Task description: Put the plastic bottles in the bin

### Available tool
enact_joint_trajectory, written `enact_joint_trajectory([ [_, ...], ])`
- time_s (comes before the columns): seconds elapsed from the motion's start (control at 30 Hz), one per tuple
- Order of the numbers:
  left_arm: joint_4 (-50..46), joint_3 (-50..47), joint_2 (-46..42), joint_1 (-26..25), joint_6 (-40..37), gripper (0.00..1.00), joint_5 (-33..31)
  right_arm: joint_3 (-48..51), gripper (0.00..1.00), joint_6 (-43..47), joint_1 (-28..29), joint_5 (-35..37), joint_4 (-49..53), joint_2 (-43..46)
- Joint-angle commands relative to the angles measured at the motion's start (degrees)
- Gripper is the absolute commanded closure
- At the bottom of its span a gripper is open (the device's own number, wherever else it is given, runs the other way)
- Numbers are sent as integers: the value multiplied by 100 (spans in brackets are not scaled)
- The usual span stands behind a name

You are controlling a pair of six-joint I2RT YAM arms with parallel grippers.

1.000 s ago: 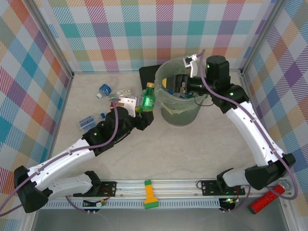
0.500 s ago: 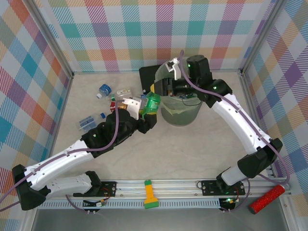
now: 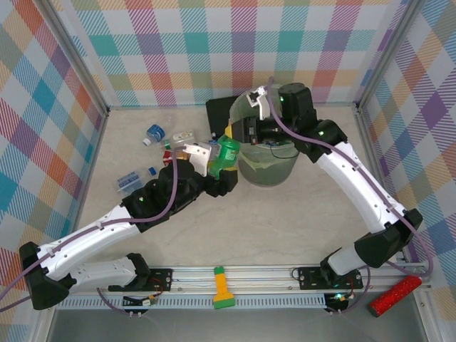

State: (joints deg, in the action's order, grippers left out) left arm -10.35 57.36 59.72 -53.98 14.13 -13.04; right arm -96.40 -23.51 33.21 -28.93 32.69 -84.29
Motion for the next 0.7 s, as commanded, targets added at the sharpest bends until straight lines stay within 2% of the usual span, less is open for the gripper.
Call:
enact_joint_trajectory([
  [0.0, -25, 224, -51, -25, -1, 0, -24, -45, 76, 289, -7, 671, -81, 409],
  [0.23, -76, 54, -372, -30, 129, 0, -108, -169, 74, 898, -205, 2170, 52, 912],
  [0.4, -243, 4, -516, -25, 213, 0, -168, -64, 73, 1462, -387, 3505, 0, 1145],
  [0.67, -307, -121, -661, -31, 314, 1, -201, 481, 73, 1996, -857, 4512, -713, 1271],
])
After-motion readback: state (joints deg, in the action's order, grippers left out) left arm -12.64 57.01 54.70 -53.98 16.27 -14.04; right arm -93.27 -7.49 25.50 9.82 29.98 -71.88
